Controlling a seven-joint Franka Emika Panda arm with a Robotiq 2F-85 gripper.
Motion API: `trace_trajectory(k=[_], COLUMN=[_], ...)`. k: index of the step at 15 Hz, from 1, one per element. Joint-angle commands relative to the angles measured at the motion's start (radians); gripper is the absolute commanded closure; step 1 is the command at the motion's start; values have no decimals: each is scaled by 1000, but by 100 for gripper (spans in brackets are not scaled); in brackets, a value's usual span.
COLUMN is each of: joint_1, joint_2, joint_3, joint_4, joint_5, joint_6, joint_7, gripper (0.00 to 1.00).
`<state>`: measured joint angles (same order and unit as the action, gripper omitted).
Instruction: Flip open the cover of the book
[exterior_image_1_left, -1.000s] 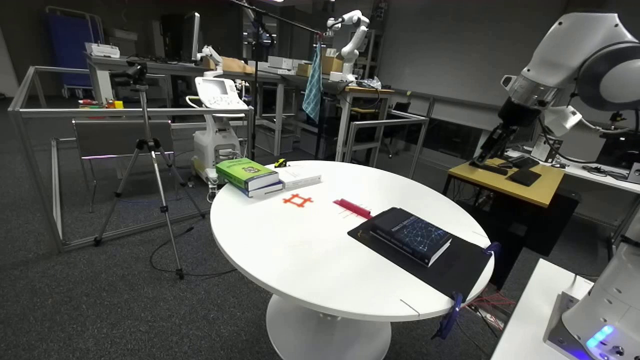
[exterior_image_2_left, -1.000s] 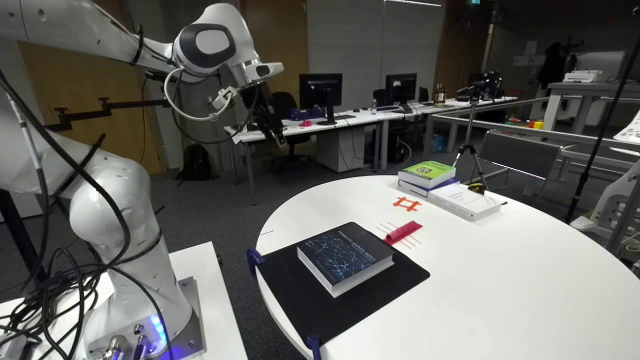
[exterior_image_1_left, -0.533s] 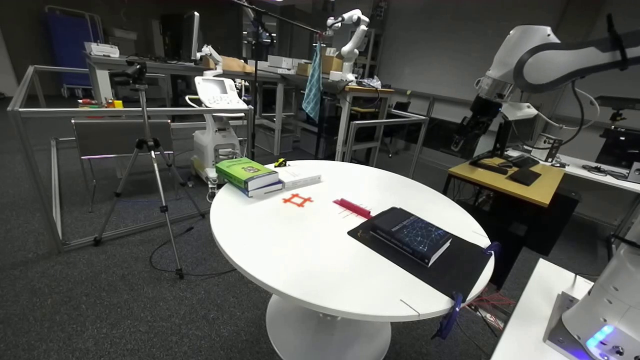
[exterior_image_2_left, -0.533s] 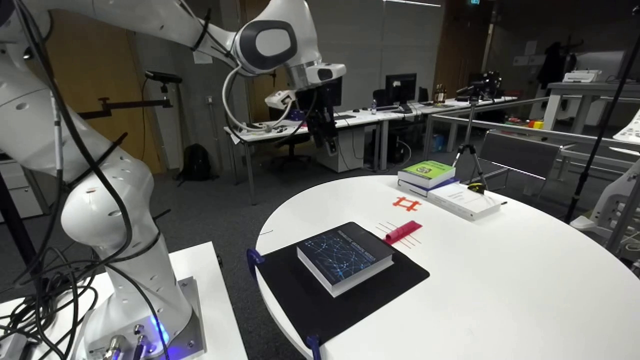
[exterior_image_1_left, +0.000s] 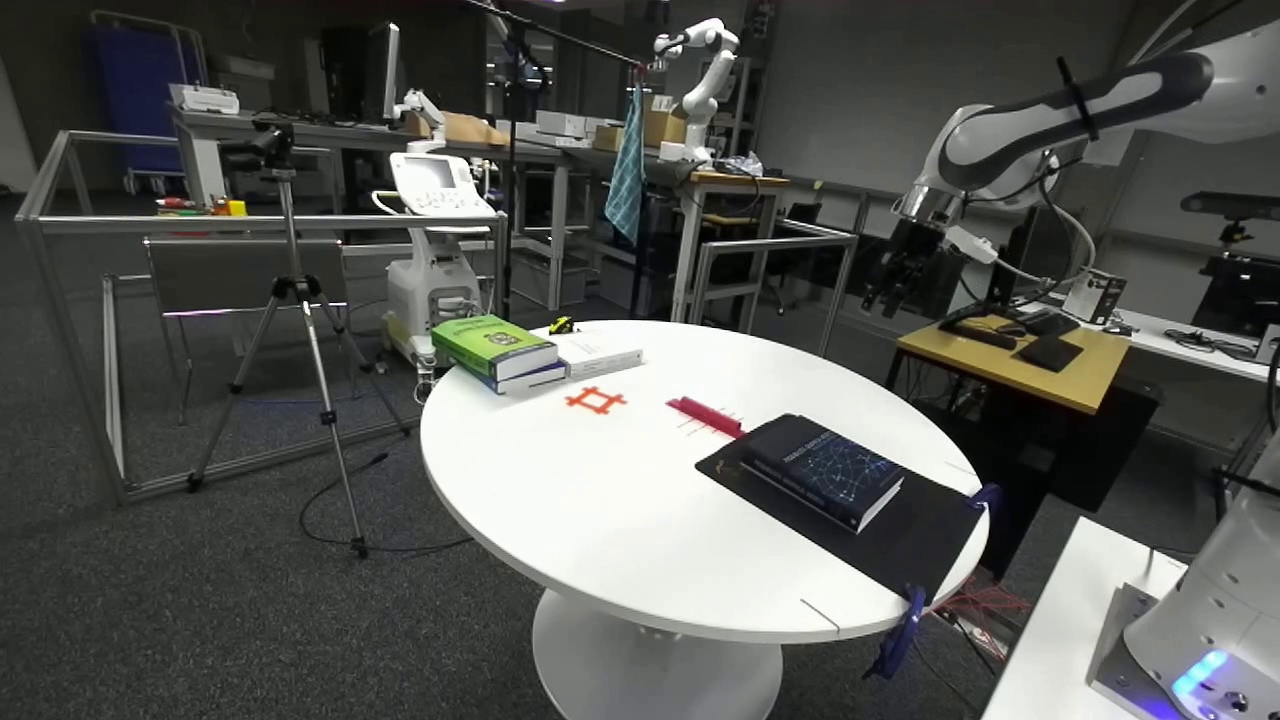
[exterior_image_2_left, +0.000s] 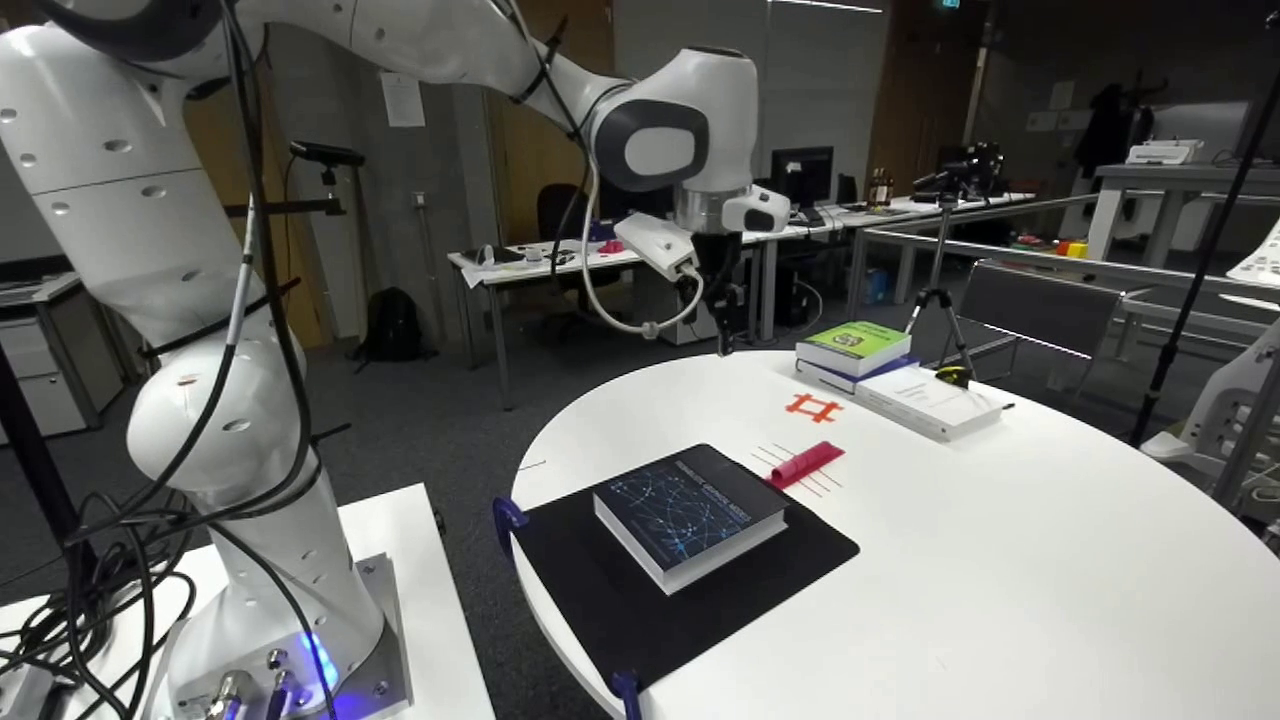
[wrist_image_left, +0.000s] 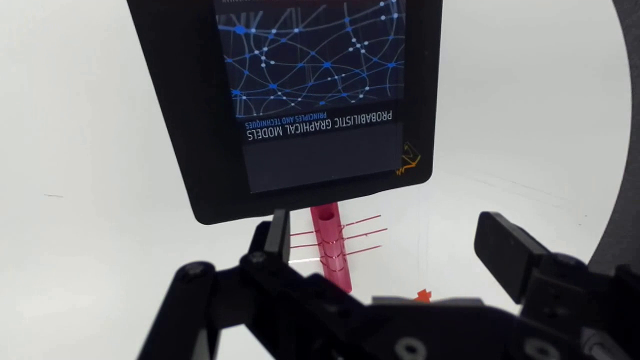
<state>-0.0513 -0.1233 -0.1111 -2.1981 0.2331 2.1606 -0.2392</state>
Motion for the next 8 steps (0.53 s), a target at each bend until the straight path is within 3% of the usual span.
trace_trajectory(k=[1,4,7,8], joint_1=[-16,-49,-84,-78], joint_2=[102,175,254,199], joint_3=[-32,-47,-48,-32], joint_4=[86,121,169,101], joint_5=[72,62,63,44], joint_6=[-53,-64,-70,-29], joint_7=[-171,-232,-215,-199], gripper=[0,0,0,0])
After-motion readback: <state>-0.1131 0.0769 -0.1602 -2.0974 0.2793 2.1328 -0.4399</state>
